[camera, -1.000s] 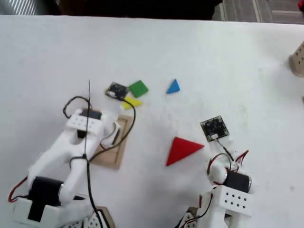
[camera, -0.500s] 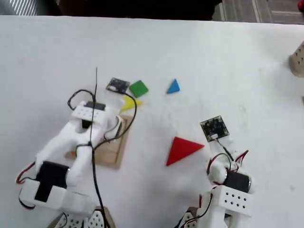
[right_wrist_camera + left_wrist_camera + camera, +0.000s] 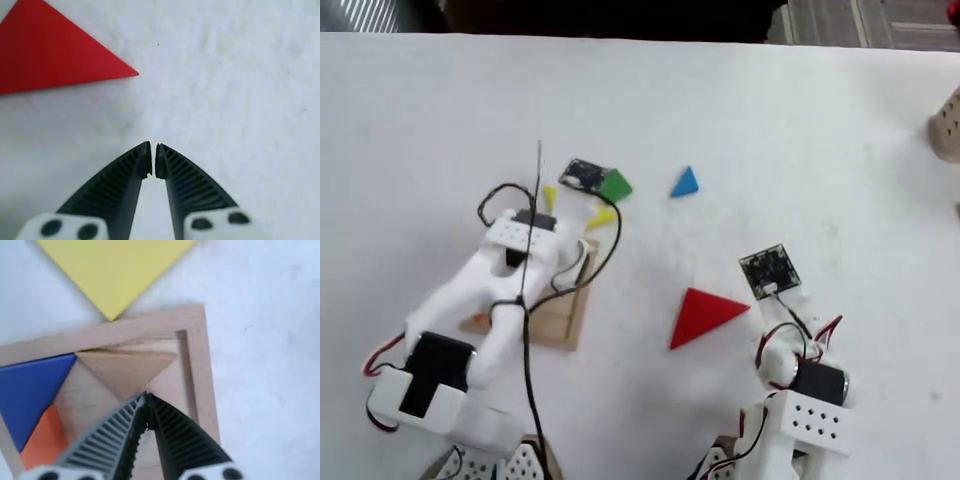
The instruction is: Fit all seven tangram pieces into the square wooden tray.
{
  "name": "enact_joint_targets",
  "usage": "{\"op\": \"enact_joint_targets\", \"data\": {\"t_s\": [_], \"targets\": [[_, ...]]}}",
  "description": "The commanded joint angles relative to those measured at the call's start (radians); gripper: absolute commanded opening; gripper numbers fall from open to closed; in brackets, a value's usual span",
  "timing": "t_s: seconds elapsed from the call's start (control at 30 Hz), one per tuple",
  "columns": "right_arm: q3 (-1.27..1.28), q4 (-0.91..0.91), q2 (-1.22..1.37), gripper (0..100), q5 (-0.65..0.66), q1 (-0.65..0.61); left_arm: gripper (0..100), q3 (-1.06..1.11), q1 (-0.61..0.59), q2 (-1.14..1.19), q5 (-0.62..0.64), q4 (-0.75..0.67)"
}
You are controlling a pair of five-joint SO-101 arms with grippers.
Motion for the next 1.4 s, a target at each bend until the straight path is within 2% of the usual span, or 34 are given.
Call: {"op": "enact_joint_targets", "data": {"t_s": [0.0,0.27,0.37,0.6,0.73,0.9,1.13,1.37], "targets": [[-0.008,-0.004,-0.019,1.8,0.018,0.008,2,-0.063,0.045,-0.005,0.012,-0.055],[0.003,-0.008,-0.019,1.8,0.018,-0.041,2,-0.054,0.044,-0.035,0.006,-0.028],[0.006,-0.010,-0.019,1.8,0.020,-0.042,2,-0.037,0.042,-0.120,0.006,0.026],[0.006,-0.010,-0.019,1.8,0.020,-0.041,2,0.140,0.013,-0.430,0.008,0.025],[0.006,-0.010,-0.019,1.8,0.020,-0.038,2,0.196,-0.085,-0.555,0.014,-0.005],[0.006,-0.007,-0.019,1.8,0.020,-0.035,2,0.203,-0.219,-0.567,0.035,-0.049],[0.006,-0.007,-0.019,1.8,0.020,-0.035,2,0.146,-0.417,-0.570,0.236,-0.051],[0.006,-0.008,-0.019,1.8,0.020,-0.035,2,0.052,-0.673,-0.568,0.420,-0.052]]}}
